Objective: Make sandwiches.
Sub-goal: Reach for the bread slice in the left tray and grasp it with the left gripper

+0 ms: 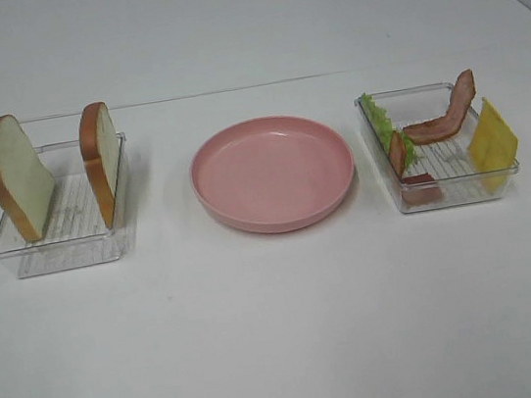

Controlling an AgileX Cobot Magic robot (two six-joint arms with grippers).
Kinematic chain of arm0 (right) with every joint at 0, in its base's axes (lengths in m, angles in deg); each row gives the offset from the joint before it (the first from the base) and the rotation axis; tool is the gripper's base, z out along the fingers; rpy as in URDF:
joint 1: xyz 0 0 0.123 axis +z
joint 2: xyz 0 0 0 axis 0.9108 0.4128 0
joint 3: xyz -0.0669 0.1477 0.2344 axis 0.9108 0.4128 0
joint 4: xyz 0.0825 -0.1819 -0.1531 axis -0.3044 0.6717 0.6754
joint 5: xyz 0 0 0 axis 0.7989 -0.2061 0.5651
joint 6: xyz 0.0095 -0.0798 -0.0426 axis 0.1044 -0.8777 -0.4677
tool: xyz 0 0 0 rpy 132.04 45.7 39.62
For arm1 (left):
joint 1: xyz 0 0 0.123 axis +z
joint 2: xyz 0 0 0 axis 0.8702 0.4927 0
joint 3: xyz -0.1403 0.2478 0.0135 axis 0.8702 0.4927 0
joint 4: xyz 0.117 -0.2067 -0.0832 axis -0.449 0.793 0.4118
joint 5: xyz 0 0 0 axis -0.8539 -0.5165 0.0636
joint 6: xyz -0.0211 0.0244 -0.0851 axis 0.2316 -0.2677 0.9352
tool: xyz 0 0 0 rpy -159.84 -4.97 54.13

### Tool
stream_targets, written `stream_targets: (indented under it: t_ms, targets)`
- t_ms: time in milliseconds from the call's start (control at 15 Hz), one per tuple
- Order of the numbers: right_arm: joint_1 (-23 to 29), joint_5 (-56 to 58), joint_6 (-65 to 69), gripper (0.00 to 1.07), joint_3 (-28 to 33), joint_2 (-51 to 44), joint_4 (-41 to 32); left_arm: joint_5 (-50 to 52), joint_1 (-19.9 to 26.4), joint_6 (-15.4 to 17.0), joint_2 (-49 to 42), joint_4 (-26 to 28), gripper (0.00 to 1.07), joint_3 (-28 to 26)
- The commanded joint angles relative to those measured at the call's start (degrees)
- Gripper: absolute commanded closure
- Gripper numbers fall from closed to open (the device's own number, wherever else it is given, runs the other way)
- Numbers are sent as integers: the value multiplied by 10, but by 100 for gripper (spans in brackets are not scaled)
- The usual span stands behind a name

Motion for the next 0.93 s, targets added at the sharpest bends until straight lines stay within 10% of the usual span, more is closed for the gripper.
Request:
stream_targets:
  t_ms: [67, 467, 933]
  targets:
    - [-2, -3, -2, 17, 1, -11, 3, 2, 1, 0, -1, 1, 7, 1]
    - [-2, -3, -2, 17, 1, -11, 3, 44, 1, 6, 144, 3, 7, -43]
    - [-2, -3, -2, 17, 1, -11, 3, 54, 0, 6, 630, 68, 7, -348]
